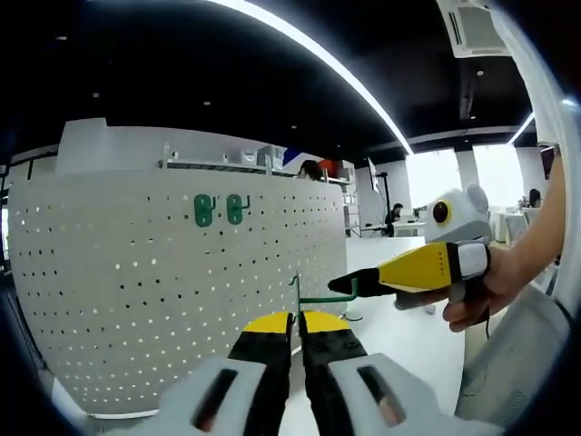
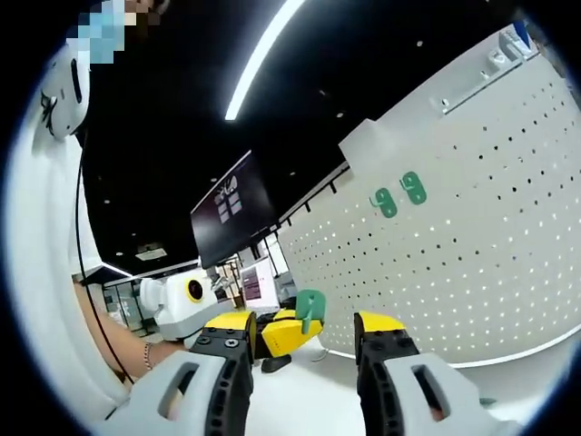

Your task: Insert the hook assembly into the mounting plate slot until the hook locks in place.

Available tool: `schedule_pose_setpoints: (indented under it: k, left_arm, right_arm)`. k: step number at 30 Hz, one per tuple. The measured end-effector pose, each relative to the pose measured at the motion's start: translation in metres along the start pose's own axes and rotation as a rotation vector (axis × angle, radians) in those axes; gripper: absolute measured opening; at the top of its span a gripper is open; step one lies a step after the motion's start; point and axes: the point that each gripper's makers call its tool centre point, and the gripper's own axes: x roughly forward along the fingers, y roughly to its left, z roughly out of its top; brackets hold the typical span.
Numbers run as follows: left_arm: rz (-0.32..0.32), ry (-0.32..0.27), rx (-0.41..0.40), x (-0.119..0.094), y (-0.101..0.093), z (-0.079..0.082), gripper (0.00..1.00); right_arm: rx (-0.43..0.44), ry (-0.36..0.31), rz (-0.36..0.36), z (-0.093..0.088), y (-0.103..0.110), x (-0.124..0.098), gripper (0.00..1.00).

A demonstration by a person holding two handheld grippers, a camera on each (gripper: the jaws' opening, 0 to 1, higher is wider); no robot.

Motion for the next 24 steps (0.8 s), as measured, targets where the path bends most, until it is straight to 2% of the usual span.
schedule_pose_setpoints:
  k: [9,15,19,24]
  left_arm:
    - [0.013,-0.005,-0.002,-0.004,0.002,0.002,0.03]
    - [0.016,-0.004,0.0,-0.004,0.002,0.002,0.03]
    - [0.016,-0.005,0.002,-0.004,0.001,0.002,0.03]
    - [0.025,-0.006,-0.002,-0.005,0.003,0.002,0.03]
  right_arm:
    - [-0.007,0.015,0.015,-0.006,0.005,0.013,0.39]
    - [-0.027,0.025,0.016,-0.008,0.007,0.018,0.32]
    - [-0.022,0.025,0.016,-0.009,0.007,0.019,0.31]
    - [-0.031,0.031,0.018,-0.01,0.009,0.023,0.24]
